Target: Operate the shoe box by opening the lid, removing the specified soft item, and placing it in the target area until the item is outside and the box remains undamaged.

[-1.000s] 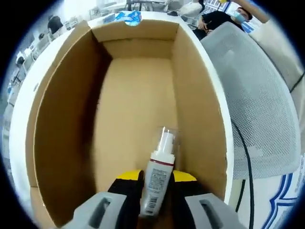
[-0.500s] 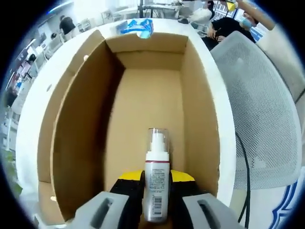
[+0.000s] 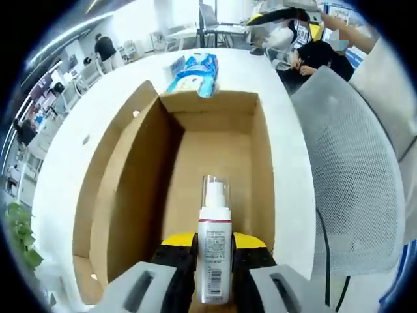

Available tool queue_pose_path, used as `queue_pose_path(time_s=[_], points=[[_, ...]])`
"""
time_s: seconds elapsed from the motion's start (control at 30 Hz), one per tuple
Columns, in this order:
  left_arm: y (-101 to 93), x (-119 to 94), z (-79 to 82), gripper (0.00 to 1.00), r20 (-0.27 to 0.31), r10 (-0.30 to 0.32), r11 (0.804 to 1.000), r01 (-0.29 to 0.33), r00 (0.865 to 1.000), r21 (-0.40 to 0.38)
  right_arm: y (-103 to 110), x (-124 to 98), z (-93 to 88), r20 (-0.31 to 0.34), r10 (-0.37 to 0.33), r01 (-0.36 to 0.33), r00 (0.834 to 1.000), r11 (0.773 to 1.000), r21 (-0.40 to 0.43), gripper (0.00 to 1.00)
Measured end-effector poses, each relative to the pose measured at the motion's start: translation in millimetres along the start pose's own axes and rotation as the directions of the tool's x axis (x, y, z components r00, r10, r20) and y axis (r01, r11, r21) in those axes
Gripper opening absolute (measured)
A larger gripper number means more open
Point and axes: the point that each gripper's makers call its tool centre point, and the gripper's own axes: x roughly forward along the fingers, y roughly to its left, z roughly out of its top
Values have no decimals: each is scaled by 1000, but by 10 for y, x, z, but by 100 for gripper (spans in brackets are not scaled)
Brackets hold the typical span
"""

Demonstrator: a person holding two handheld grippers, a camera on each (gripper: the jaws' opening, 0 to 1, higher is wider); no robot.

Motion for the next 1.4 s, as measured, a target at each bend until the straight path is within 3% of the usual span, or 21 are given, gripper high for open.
queue_pose_path(time_s=[0.17, 0.47, 1.03, 1.2, 1.4], points=[[-54, -78, 139, 19, 38, 15, 1000, -15, 999, 12, 88, 72, 64, 16, 35, -34, 999, 999, -31, 75], [-186, -233, 448, 19, 124, 34, 999, -38, 992, 30, 209, 224, 213, 44, 74, -70, 996, 994, -88, 71], [-562, -330, 739, 19, 172, 0, 999, -7, 985, 41, 488, 433, 375, 49, 183, -173, 982, 971, -166, 57], [-716, -344, 923, 19, 249, -37, 999, 34, 968, 18, 571, 487, 380, 37, 204, -195, 978, 966, -172, 50], [-808, -354, 1026, 19, 286, -63, 998, 59, 956, 20, 726, 557, 390, 24, 243, -233, 970, 950, -206, 46]])
